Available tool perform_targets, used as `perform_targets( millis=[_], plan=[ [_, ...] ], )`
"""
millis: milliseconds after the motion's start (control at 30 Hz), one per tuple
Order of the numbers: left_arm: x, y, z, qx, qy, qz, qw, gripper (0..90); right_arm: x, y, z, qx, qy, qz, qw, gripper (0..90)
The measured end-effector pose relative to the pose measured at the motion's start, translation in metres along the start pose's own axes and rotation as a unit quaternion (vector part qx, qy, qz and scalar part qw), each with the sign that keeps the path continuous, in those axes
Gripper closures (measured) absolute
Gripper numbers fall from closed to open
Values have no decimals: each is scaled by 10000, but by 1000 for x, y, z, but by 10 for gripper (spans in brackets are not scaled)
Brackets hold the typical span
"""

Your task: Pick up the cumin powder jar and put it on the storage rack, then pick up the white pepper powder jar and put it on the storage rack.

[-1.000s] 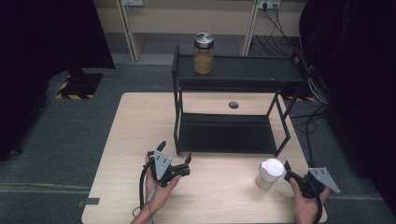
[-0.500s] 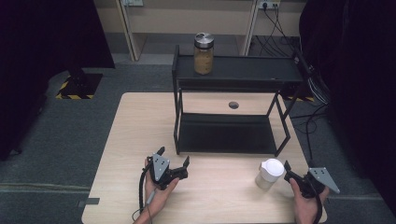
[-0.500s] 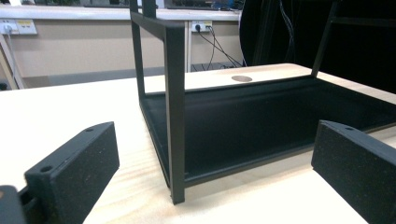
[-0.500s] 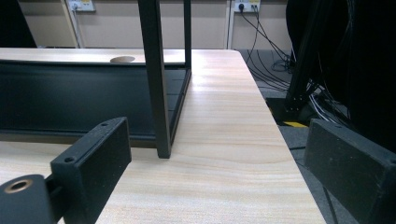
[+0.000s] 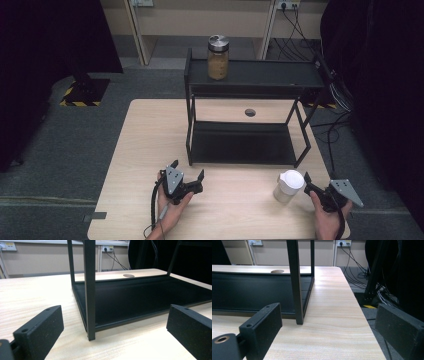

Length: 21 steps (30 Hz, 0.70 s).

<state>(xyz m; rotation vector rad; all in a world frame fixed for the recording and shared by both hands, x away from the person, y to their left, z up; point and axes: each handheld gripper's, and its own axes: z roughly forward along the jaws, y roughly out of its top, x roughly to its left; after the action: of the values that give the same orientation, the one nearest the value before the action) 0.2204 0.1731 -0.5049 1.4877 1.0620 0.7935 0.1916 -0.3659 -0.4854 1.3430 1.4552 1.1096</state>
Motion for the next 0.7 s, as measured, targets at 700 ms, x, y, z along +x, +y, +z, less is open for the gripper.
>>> perform_targets(
  millis=[700],
  plan=[
    [-1, -1, 0, -4, -7, 8, 10000, 3, -1, 0, 0, -10, -3, 42, 10000, 76]
  ],
)
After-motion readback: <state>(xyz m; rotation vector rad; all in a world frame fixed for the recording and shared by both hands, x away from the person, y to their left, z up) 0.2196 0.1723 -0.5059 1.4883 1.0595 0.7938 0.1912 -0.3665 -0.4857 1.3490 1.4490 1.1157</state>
